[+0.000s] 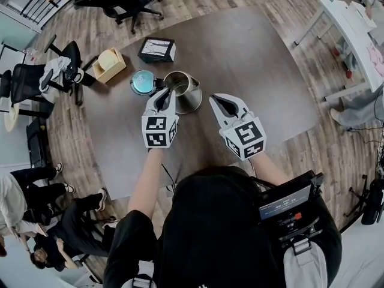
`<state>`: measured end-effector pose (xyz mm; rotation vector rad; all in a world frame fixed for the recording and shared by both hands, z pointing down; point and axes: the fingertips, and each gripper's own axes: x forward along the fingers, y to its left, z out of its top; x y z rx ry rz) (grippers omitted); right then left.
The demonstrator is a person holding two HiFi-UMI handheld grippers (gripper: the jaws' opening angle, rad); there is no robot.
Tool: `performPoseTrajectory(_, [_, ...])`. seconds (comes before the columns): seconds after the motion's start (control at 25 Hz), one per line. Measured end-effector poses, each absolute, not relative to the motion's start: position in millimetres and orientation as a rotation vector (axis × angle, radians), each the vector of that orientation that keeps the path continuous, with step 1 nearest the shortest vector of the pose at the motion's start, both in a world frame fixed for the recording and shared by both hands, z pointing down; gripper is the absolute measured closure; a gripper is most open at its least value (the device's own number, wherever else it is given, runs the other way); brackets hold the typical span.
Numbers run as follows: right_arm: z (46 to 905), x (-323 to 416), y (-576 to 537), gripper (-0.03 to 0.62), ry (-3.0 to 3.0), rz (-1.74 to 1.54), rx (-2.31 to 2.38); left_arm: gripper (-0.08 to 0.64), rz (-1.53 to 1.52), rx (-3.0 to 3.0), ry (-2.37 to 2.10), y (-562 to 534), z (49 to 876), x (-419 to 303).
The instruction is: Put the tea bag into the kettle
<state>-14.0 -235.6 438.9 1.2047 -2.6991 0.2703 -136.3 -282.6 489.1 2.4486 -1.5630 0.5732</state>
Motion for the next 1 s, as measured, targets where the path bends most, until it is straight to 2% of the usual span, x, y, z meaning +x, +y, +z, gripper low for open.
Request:
performPoseTrajectory(0.72, [431.8, -20.0, -203.0, 0.584, -2.748, 0.244, 1.143, 0.554, 0.319, 2.455, -1.755, -206.0, 426.3, -137.6])
performPoseTrajectory(1.0, [433.1, -27.6, -185.9, 0.583, -2.780, 0.244, 1.103, 0.554, 0.319, 2.469, -1.814, -168.0, 421.4, -139.0])
